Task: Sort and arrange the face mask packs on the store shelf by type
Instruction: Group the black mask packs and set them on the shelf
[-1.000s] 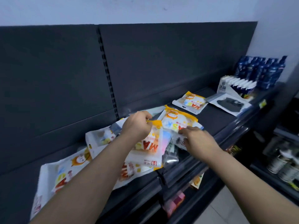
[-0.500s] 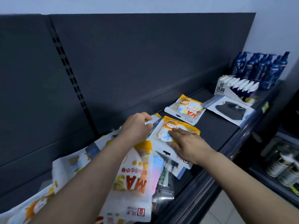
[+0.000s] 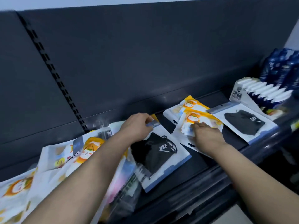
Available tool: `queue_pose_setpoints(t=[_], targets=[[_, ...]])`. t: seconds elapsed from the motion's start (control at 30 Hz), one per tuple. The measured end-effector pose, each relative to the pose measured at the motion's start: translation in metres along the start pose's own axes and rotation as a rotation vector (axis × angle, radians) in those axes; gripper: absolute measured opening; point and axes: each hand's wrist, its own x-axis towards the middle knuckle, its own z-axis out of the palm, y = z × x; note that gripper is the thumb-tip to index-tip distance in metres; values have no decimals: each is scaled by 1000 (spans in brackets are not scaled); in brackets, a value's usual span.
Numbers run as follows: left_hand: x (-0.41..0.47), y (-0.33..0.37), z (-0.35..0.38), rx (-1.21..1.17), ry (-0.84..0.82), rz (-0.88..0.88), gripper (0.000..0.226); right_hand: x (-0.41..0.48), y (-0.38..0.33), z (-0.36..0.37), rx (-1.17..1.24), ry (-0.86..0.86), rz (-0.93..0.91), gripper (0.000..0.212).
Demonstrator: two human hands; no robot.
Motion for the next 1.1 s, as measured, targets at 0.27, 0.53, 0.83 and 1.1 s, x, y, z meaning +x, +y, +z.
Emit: queue_pose_setpoints(t=[0.27,0.53,0.83,1.1], targets=[[-31,9,19,245,-142,-133,64,4,-41,-5,242,97,-563,40],[-30,23,30,392,-56,-270,62,16,-7,-4,226,247,-558,38],[38,151,99,-173,-21,-13,28,13,152,0,117,205,95,51],[69,226,165,-884,-232,-397,17,-13,198,13,260,126,115,56]])
